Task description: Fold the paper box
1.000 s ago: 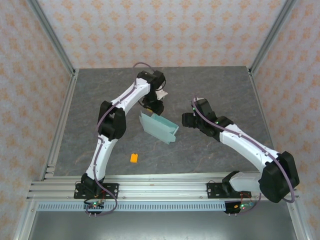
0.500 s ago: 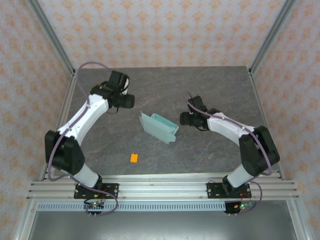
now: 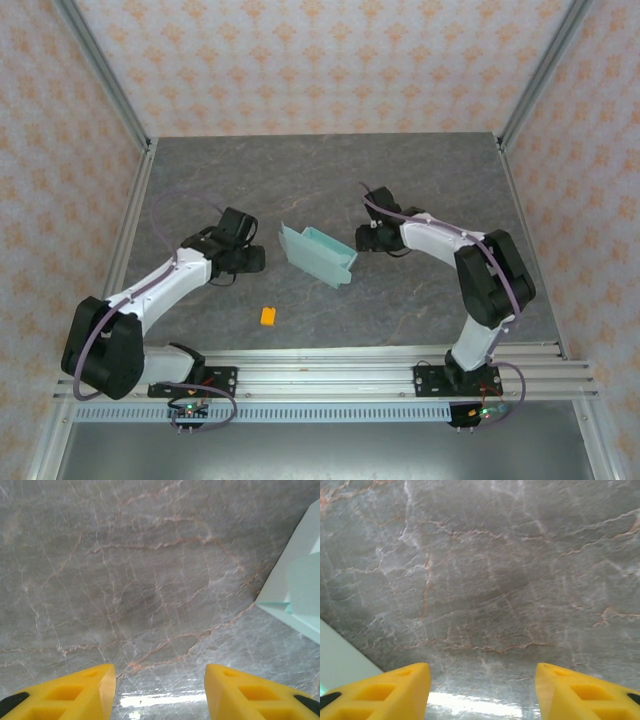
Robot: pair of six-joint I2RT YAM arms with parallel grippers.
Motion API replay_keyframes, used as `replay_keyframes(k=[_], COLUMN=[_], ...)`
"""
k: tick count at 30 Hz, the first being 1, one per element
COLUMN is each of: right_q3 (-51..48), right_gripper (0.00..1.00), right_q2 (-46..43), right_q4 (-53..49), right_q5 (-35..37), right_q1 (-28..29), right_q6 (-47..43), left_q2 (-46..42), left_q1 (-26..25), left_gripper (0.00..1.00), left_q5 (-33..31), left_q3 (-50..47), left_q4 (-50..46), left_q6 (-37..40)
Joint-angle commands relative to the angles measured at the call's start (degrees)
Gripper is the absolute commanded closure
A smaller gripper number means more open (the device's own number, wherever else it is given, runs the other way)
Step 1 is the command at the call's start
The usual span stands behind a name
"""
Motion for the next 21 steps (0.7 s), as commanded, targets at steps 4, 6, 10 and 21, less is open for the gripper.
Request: replay_keyframes(k=[4, 6, 10, 21], right_q3=[-3.64, -5.38, -8.96, -11.91], right_gripper=[0.45, 0.46, 0.48, 0.51], right_q2=[-1.91, -3.15, -5.56, -7.88], right_q4=[0.64, 2.36, 7.37, 15.55], right_q5=[-4.73, -6.18, -8.60, -9.74], right_q1=[2.62, 3.36, 5.71, 9.51], right_q6=[0.84, 2.23, 5.40, 10.54], left_q2=[0.35, 0.34, 1.68, 12.25], left_q1=[-0.03, 0.04, 0.08, 1.01], left_gripper=[0.50, 0.51, 0.51, 0.51], left_q5=[-1.13, -2.57, -1.82, -0.91], left_q3=[-1.49, -1.94, -2.18, 3.16], left_q4=[3.81, 4.19, 5.61, 10.74], left_q6=[-1.70, -1.84, -2.64, -3.06])
